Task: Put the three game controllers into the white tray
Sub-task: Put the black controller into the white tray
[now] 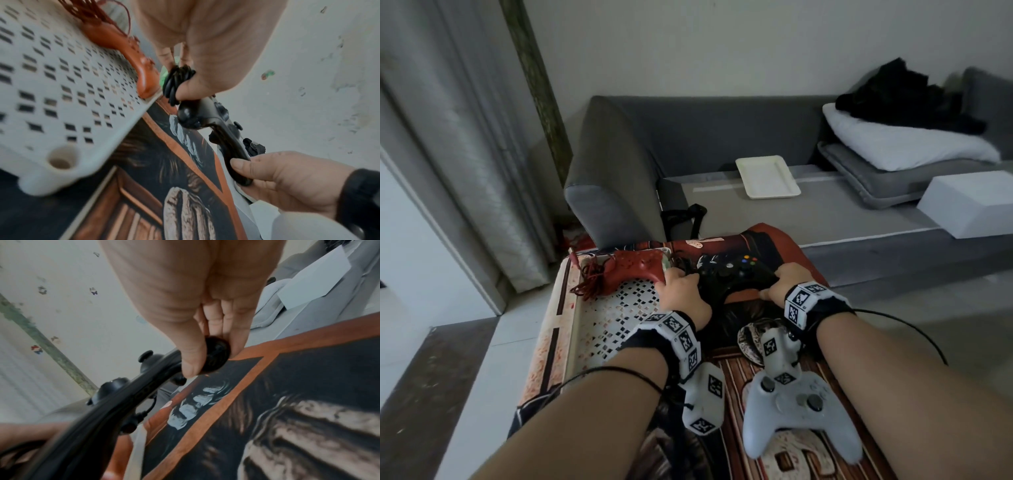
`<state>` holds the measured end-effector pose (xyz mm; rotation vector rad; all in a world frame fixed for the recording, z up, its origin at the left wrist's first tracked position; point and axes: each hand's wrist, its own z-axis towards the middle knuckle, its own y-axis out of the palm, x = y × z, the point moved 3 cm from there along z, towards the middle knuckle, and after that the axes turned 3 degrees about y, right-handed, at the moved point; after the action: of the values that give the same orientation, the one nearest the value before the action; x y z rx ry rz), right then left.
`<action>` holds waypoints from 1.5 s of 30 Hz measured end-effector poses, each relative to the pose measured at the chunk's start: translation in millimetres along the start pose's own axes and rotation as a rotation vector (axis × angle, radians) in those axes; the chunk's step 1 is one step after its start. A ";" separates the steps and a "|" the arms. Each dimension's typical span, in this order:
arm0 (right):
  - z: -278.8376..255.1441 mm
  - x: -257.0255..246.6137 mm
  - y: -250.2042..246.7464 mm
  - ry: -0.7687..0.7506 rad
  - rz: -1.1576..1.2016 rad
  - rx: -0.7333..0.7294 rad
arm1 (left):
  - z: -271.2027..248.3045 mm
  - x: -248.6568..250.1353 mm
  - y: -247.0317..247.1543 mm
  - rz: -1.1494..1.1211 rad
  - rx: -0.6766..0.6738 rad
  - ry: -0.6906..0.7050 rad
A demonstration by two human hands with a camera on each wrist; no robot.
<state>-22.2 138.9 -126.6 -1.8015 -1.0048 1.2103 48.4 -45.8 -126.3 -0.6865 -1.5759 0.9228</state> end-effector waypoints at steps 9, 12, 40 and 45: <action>-46.4 -82.4 57.7 -0.110 0.050 -0.012 | -23.5 -89.9 -58.3 0.065 0.084 -0.112; -52.6 -100.3 81.4 -0.130 0.059 -0.042 | -28.8 -116.8 -66.3 0.129 0.082 -0.130; -66.5 -131.0 122.2 -0.171 -0.095 -0.097 | -8.2 -162.7 -47.5 0.219 -0.010 -0.090; -76.6 -125.7 104.9 -0.148 -0.066 -0.119 | -17.6 -150.0 -53.0 0.186 -0.031 -0.162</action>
<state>40.0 -29.1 -150.0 -1.7740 -1.2338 1.2810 98.5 -194.4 -158.3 -0.8078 -1.6922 1.1159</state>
